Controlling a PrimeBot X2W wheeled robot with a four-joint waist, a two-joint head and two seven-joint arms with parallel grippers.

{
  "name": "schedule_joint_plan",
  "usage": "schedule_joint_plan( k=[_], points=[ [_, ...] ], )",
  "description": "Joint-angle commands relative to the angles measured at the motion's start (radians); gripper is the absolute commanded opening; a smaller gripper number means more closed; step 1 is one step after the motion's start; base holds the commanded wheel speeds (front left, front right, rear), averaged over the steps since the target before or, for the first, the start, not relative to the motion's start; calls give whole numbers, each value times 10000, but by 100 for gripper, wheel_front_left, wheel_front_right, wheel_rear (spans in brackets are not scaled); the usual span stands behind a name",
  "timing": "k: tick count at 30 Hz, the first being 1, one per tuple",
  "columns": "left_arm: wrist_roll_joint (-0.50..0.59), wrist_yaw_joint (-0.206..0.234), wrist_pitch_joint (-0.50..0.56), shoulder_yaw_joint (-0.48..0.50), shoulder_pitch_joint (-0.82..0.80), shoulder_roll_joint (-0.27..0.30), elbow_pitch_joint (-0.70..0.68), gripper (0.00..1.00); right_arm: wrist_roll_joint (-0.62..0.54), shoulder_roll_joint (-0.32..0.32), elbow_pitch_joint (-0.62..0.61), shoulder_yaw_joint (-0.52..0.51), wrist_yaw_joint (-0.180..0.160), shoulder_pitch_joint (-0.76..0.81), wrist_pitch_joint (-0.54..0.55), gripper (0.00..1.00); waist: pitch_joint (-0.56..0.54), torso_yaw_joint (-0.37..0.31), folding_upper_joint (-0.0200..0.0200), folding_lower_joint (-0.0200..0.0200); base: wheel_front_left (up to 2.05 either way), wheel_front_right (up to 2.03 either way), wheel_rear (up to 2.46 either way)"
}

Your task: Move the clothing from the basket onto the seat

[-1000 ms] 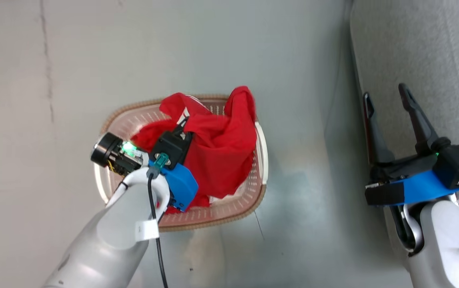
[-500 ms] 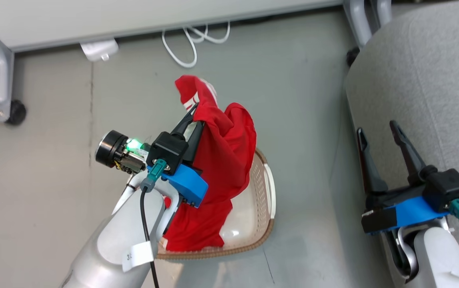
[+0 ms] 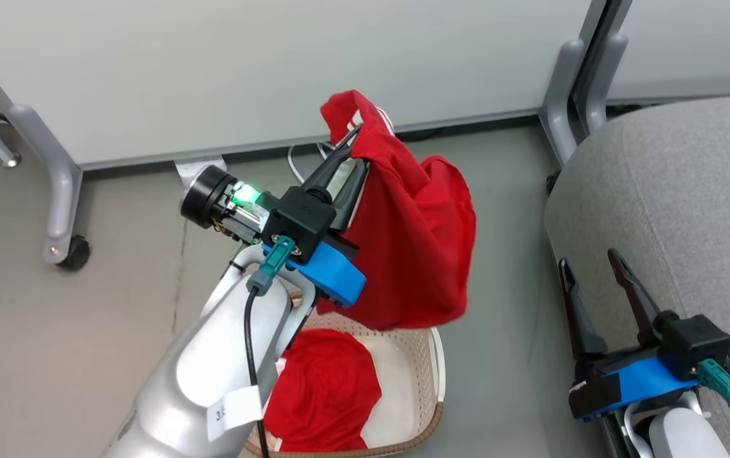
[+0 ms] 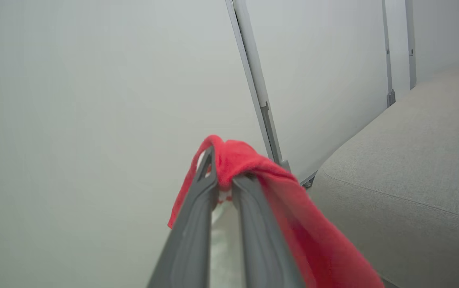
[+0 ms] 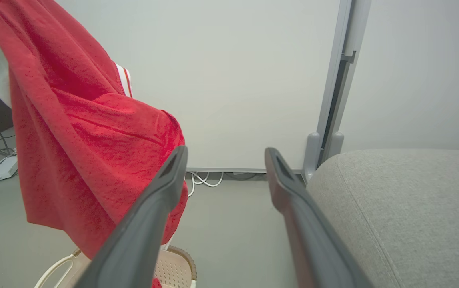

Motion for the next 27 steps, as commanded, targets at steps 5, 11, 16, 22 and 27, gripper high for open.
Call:
schedule_joint_plan(
  k=[5,11,16,22,27],
  points=[
    [61,-168,-51,-177,-170,-135,-55,0,-23,89,44,-18,1,432,-35,100,-737,131,-1,2,0,0,0],
    [-6,-307,-51,-399,-76,-224,48,0,9,162,81,1,3,727,-35,100,-1163,139,-1,2,0,0,0],
    [-4,-352,-51,-426,24,-246,127,0,7,209,63,20,3,933,-35,100,-1359,139,-1,2,0,0,0],
    [25,-388,-51,-395,72,-257,146,0,-89,175,-75,239,3,899,-35,100,-1420,181,-1,2,0,0,0],
    [53,-385,-51,-333,134,-257,186,0,-139,-17,-264,846,1,601,-35,100,-1398,175,-1,2,0,0,0]
  ],
)
